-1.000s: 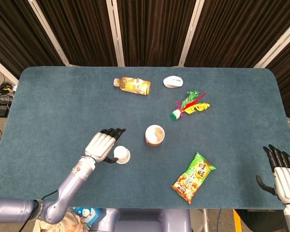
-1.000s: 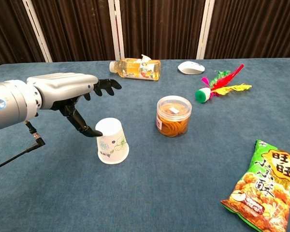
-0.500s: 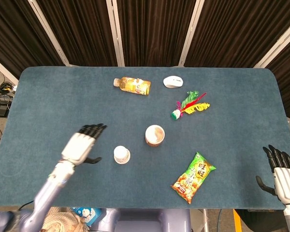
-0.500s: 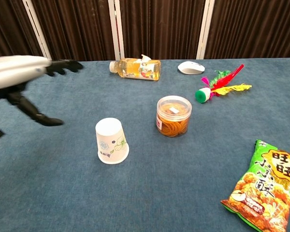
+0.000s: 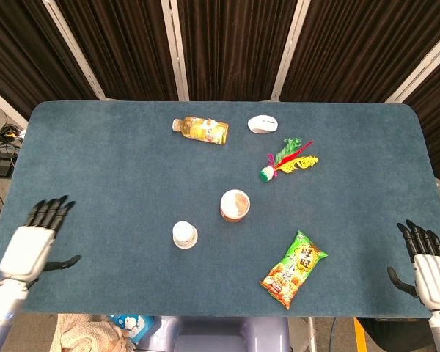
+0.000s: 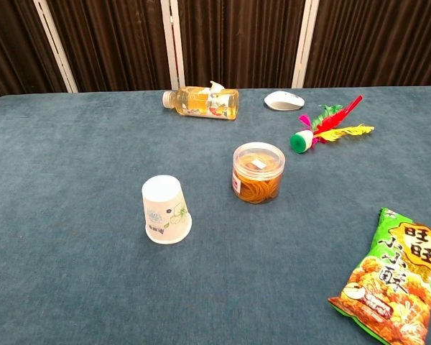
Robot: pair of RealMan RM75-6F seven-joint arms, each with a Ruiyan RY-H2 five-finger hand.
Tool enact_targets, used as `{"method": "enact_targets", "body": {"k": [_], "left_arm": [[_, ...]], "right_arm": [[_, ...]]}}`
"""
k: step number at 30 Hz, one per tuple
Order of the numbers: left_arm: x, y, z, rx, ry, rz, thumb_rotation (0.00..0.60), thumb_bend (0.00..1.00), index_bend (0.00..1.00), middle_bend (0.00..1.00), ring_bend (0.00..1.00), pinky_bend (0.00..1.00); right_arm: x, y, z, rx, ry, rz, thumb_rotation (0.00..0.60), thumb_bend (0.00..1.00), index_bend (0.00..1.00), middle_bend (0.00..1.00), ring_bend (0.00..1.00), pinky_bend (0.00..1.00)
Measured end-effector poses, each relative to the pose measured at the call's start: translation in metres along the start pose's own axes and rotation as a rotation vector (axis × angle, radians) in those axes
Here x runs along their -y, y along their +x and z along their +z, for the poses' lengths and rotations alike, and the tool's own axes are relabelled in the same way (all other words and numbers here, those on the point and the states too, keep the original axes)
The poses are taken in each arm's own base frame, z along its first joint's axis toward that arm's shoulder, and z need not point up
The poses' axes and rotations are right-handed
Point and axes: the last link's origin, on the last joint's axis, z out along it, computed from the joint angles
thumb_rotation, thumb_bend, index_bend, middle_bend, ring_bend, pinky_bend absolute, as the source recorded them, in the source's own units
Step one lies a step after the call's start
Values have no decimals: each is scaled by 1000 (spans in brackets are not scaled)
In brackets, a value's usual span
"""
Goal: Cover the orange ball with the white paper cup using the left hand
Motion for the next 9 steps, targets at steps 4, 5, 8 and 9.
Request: {"method": "enact_targets", "body": {"k": [4, 5, 8, 9], "left_arm": [[21, -3, -17, -10, 66, -24, 600, 82, 0, 0, 0, 0], [26, -5, -20, -7, 79, -18, 600, 82, 0, 0, 0, 0], [29, -7, -21, 1, 90, -22, 600, 84, 0, 0, 0, 0], [29, -8, -20, -1, 88, -23, 600, 84, 0, 0, 0, 0]], "right_arm": [[1, 0, 0, -2, 6, 0, 600, 347, 0, 0, 0, 26], [1, 0, 0, -1, 9, -1, 600, 347, 0, 0, 0, 26], [3, -1, 0, 0, 16, -6, 600, 347, 0, 0, 0, 26], [3, -1, 0, 0, 17, -7, 600, 347, 0, 0, 0, 26]]}}
